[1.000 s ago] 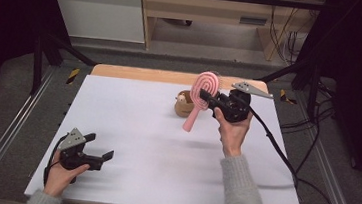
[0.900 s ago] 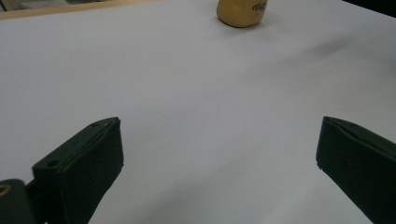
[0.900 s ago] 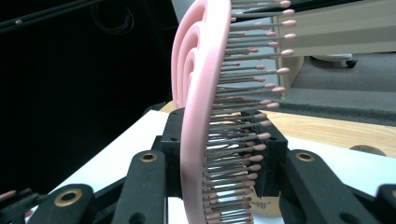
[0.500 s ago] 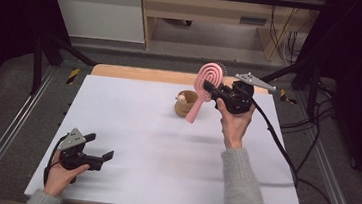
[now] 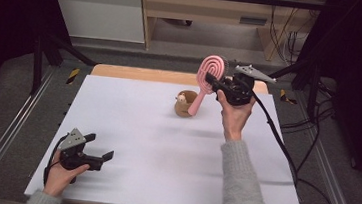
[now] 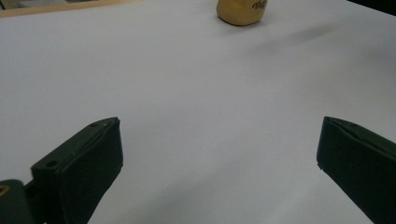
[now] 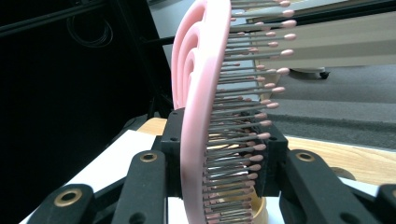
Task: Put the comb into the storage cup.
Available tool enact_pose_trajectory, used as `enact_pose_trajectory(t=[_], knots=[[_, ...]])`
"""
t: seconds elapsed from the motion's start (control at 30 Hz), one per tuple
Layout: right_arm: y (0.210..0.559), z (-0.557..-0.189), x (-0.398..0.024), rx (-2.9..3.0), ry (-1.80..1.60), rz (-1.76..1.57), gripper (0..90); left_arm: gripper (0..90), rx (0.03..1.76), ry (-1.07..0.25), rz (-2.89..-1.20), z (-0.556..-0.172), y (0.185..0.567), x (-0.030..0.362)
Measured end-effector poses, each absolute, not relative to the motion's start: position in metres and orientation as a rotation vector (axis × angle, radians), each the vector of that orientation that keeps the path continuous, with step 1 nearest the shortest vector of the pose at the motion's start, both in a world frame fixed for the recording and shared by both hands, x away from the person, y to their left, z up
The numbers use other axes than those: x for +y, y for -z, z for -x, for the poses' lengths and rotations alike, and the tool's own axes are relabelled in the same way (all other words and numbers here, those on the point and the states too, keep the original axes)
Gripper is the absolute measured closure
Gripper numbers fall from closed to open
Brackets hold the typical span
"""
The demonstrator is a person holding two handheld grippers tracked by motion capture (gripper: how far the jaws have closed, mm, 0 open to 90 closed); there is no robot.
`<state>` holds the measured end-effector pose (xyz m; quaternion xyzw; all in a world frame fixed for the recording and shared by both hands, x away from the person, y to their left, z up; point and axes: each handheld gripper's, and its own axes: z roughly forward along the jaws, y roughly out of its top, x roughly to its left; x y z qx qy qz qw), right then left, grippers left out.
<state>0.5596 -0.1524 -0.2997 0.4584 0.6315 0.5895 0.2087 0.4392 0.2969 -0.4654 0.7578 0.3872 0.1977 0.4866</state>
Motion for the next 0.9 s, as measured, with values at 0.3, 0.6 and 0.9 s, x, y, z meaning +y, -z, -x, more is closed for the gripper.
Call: enact_pose_trajectory(t=[0.3, 0.6, 0.9], knots=[[0.295, -0.568, -0.155, 1.733, -1.622, -1.286, 64.0, 0.3, 0.941, -0.482, -1.847, -0.44, 0.466, 0.297], [0.291, -0.579, -0.155, 1.709, -1.612, -1.305, 64.0, 0.2, 0.94, -0.48, -1.85, -0.44, 0.467, 0.298], [0.291, -0.589, -0.153, 1.697, -1.599, -1.32, 64.1, 0.2, 0.939, -0.48, -1.855, -0.441, 0.467, 0.298]])
